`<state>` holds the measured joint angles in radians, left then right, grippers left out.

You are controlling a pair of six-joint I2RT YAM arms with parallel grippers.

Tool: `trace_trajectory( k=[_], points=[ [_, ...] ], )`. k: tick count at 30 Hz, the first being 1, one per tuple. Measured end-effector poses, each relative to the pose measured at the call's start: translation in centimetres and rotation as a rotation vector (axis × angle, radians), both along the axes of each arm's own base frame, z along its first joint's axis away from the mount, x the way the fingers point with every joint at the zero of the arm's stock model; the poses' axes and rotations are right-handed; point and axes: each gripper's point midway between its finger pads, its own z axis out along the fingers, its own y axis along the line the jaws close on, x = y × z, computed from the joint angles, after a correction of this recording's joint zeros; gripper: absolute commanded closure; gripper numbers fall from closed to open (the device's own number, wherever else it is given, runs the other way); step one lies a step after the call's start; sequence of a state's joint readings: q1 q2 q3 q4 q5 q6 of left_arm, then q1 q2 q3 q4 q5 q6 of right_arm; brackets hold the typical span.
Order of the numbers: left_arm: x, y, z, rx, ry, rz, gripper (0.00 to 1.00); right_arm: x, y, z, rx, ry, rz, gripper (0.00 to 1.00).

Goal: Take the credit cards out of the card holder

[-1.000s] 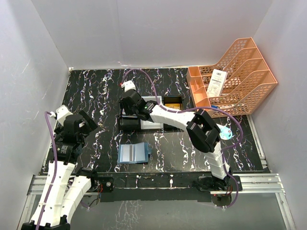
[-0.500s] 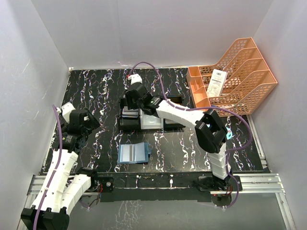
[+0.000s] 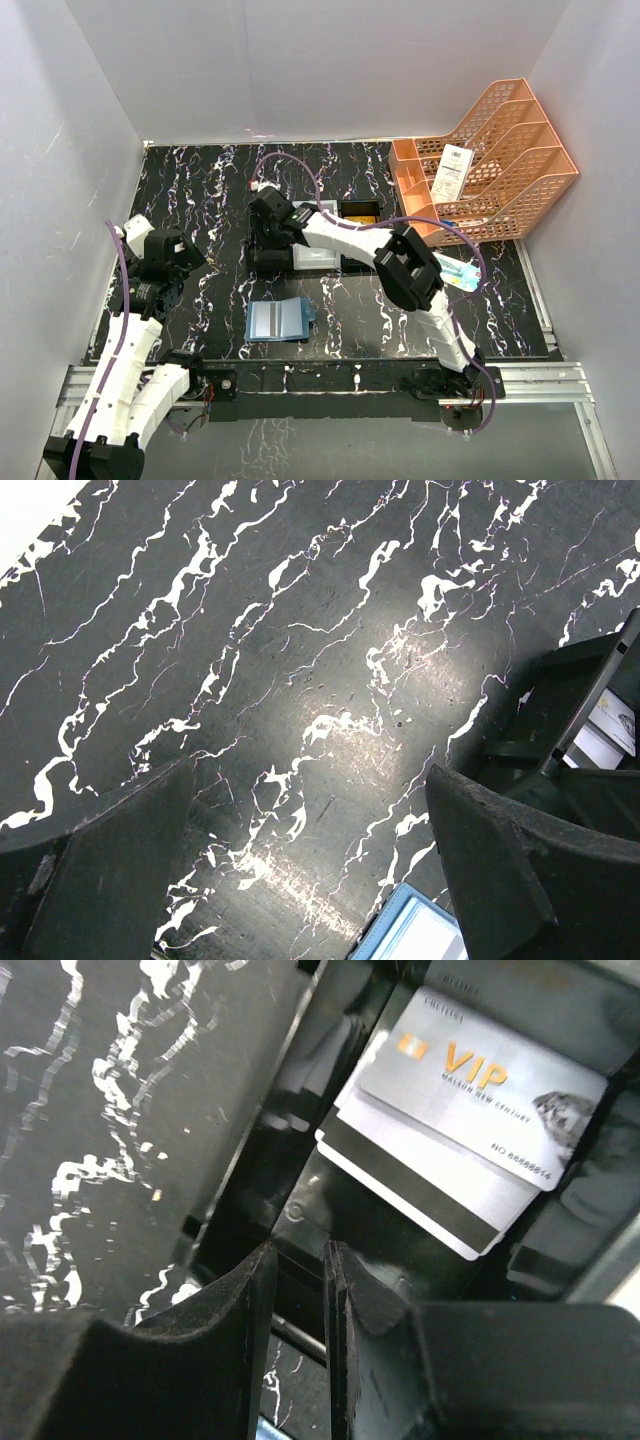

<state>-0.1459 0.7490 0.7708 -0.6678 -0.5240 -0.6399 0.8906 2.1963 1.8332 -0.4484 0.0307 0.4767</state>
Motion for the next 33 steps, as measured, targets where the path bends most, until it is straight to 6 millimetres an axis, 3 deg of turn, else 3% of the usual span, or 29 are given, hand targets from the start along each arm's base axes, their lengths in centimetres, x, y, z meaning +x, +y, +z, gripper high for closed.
trace_trajectory(
  k=[4, 8, 19, 25, 33],
  points=[
    [0.0, 0.0, 0.0, 0.000, 0.000, -0.001, 0.01, -0.7, -0.3, -3.2, -0.099, 0.051, 0.006, 0.77],
    [0.0, -0.1, 0.0, -0.003, 0.000, -0.004, 0.01, -0.9, -0.5, -4.5, -0.158, 0.060, 0.008, 0.77],
    [0.0, -0.2, 0.0, -0.010, -0.004, -0.011, 0.01, 1.3, -0.6, -6.3, -0.244, -0.008, -0.062, 0.76],
    [0.0, -0.3, 0.0, -0.010, -0.003, -0.012, 0.01, 2.6, -1.1, -6.2, -0.278, -0.070, -0.125, 0.74],
    [0.0, -0.3, -0.1, -0.009, 0.003, -0.014, 0.01, 4.8, -1.7, -6.1, -0.301, -0.174, -0.224, 0.65]
  ],
)
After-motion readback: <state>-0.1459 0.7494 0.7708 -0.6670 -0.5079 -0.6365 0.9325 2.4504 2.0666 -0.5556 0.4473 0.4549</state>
